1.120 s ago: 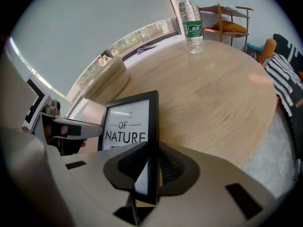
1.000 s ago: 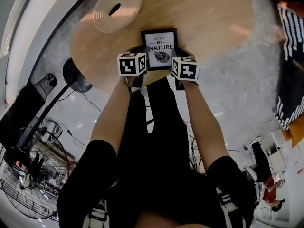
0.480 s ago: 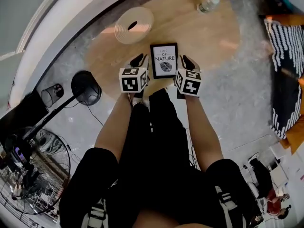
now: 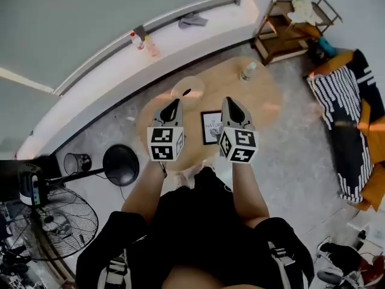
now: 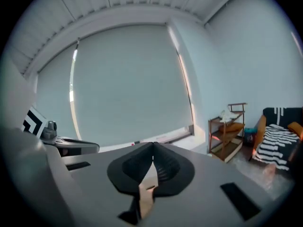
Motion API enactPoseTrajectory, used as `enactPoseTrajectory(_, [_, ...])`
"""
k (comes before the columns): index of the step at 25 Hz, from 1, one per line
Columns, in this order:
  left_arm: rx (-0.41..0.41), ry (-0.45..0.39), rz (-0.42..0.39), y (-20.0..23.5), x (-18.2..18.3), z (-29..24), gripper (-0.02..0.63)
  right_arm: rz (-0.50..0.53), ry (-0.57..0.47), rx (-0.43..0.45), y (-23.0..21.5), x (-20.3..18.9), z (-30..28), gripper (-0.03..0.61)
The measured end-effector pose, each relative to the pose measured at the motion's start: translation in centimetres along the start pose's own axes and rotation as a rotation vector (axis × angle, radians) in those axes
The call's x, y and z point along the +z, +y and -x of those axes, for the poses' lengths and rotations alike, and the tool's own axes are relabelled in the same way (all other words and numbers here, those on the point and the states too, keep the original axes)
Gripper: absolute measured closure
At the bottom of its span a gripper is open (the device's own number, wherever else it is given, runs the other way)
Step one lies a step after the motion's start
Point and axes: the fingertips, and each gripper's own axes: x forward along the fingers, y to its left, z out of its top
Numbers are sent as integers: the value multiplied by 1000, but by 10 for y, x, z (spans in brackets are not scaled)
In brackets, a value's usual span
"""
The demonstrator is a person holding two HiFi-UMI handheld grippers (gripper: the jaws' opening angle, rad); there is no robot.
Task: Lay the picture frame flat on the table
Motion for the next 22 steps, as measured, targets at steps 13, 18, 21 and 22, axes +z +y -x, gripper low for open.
enactPoseTrajectory(13, [109, -299, -47, 52, 121, 207, 592, 165, -335, 27, 126, 133, 127, 566])
enactPoseTrajectory(18, [109, -309, -59, 55, 119, 219, 592, 174, -320, 17, 141, 128, 132, 566])
enactPoseTrajectory(21, [100, -312, -64, 55, 117, 218, 592, 175, -304, 18, 144, 122, 132, 566])
enactPoseTrajectory(22, [96, -311, -67, 54, 117, 218, 592, 171, -304, 21, 144, 122, 132, 566])
